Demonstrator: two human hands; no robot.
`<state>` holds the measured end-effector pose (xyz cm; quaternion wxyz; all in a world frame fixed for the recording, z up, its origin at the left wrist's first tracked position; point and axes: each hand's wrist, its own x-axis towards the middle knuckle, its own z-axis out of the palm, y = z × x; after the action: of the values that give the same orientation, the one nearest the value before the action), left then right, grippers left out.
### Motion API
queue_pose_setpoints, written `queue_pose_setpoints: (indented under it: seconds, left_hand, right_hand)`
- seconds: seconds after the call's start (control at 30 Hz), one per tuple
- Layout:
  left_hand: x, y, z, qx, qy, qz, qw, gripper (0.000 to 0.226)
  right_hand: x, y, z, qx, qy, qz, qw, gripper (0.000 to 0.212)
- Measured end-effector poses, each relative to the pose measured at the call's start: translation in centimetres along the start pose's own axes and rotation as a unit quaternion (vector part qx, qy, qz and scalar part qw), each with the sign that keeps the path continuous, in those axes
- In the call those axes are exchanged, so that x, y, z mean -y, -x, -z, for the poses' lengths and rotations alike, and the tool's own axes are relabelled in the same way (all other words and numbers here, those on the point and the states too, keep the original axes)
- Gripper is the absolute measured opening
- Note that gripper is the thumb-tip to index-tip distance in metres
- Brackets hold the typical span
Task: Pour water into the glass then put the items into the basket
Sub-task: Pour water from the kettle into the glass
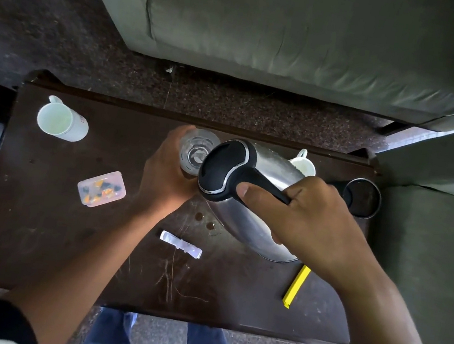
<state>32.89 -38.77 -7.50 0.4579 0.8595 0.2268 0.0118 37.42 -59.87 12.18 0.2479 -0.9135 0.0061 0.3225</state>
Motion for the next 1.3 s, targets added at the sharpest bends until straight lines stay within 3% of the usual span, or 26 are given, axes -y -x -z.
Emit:
queue_pose_setpoints:
  seconds: [0.9, 1.3]
  left_hand:
    - [0.24, 0.35, -0.62, 0.002, -0.019, -0.008, 1.000, 0.089]
    - [0.67, 0.72, -0.38, 0.013, -0.025, 0.026, 0.999, 0.092]
  right_hand:
    - [-0.20, 0.76, 0.18, -0.029, 0.008, -0.007, 1.000, 0.080]
    - [0.05, 0.82, -0.05, -0.039, 0.038, -0.002, 0.999, 0.079]
